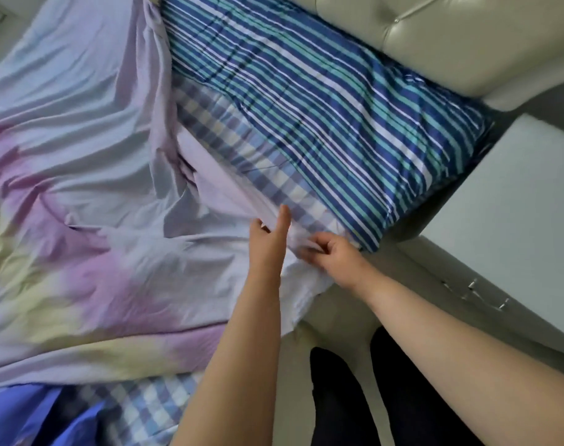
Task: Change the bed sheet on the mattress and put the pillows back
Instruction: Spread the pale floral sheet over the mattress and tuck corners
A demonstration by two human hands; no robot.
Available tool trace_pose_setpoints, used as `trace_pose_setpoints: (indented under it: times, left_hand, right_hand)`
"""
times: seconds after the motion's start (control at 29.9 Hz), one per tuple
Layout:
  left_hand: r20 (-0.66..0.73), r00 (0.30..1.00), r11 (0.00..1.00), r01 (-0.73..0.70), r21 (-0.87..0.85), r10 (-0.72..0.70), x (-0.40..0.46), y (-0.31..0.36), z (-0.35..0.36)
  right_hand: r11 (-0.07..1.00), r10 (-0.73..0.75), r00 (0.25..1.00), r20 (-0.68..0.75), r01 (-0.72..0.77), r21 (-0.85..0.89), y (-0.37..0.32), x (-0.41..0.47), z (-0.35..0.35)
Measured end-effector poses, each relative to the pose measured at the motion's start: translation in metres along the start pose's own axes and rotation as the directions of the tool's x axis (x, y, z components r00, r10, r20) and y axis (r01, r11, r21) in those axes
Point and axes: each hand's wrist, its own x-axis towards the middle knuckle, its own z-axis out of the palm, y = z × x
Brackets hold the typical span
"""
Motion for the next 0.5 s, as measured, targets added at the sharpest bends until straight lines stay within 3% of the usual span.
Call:
trace_pose_setpoints:
  times: [0.07, 0.13, 0.2, 0.3, 0.4, 0.5]
  left_hand:
    - [-0.050, 0.998, 0.974, -0.037, 0.223, 0.049, 0.009, 0.010, 0.012]
    - [0.029, 0.993, 0.887, -0.113, 0.449, 0.112, -0.002, 0.014, 0.029]
    - [0.175, 0.979, 0.823, -0.187, 0.536, 0.108, -0.018, 0.013, 0.039]
    - [0.371, 0.928, 0.755, -0.257, 0.603, 0.020, -0.049, 0.003, 0.053]
    - [0.519, 0.852, 0.510, -0.419, 0.751, -0.065, -0.064, -0.002, 0.061]
    - [0.570, 0.794, 0.351, -0.484, 0.802, -0.210, -0.071, -0.001, 0.066]
  right_hand:
    - [1.000, 0.019, 0.992, 0.121, -0.022, 0.020, 0.007, -0.021, -0.011]
    - [0.961, 0.112, 0.980, 0.167, -0.150, 0.233, 0.006, -0.039, -0.031]
    - [0.818, 0.265, 0.955, 0.136, -0.297, 0.492, 0.006, -0.036, -0.047]
    - [0.604, 0.451, 0.878, 0.159, -0.432, 0.670, 0.000, -0.019, -0.067]
    - [0.428, 0.538, 0.818, 0.203, -0.473, 0.770, -0.002, -0.002, -0.078]
    - [0.478, 0.543, 0.829, 0.135, -0.437, 0.762, -0.012, -0.003, -0.093]
